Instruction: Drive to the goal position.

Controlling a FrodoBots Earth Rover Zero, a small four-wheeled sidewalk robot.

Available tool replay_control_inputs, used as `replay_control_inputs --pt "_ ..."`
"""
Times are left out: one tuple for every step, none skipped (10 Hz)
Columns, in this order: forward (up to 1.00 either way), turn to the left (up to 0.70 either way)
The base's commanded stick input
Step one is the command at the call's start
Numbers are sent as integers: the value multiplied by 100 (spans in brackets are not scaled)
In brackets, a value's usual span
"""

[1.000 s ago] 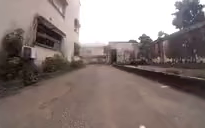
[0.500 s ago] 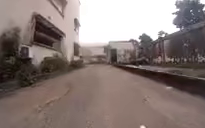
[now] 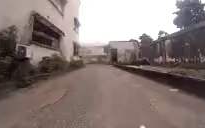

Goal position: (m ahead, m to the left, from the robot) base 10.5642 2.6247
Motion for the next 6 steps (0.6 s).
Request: replay_control_inputs --pt "30 0" --pt "30 0" --pt "30 0" --pt "30 0" --pt "30 33" --pt "30 44"
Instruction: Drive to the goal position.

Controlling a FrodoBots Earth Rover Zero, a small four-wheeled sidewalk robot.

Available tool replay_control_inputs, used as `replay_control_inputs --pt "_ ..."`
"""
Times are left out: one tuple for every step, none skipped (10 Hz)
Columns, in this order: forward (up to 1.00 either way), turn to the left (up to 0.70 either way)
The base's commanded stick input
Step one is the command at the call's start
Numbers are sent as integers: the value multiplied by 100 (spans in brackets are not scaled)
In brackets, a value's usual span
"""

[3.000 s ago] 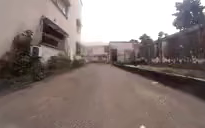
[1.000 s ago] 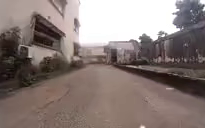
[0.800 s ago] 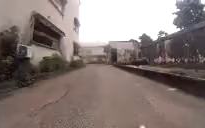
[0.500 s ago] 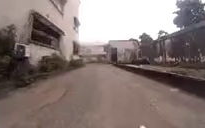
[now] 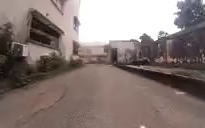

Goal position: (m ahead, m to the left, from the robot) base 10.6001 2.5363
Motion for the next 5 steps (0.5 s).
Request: replay_control_inputs --pt "30 9" --pt "30 0" --pt "30 0" --pt "30 0" --pt "30 0"
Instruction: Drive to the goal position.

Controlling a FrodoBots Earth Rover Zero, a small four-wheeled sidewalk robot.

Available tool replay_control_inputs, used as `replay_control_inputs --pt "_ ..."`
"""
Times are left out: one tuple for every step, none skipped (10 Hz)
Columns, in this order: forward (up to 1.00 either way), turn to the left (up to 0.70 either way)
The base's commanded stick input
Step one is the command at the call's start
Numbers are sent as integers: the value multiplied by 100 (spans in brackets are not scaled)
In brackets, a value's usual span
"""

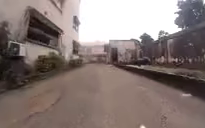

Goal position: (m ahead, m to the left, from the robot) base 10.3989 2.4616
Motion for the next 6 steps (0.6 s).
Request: replay_control_inputs --pt "30 0" --pt "30 0" --pt "30 0" --pt "30 0" --pt "30 0" --pt "30 0"
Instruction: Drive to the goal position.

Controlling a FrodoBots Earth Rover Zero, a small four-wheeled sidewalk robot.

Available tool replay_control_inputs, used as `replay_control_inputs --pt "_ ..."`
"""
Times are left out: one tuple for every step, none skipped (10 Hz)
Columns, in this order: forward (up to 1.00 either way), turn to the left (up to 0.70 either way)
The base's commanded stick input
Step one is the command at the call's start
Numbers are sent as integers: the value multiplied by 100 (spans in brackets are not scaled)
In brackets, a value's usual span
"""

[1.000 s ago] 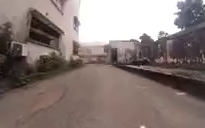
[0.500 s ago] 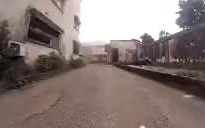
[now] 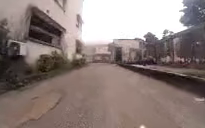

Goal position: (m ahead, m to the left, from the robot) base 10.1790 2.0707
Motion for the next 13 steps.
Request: replay_control_inputs --pt "30 0" --pt "30 0" --pt "30 0" --pt "30 0" --pt "30 0" --pt "30 0" --pt "30 0" --pt "30 0" --pt "30 0" --pt "30 0" --pt "30 0" --pt "30 0" --pt "30 0"
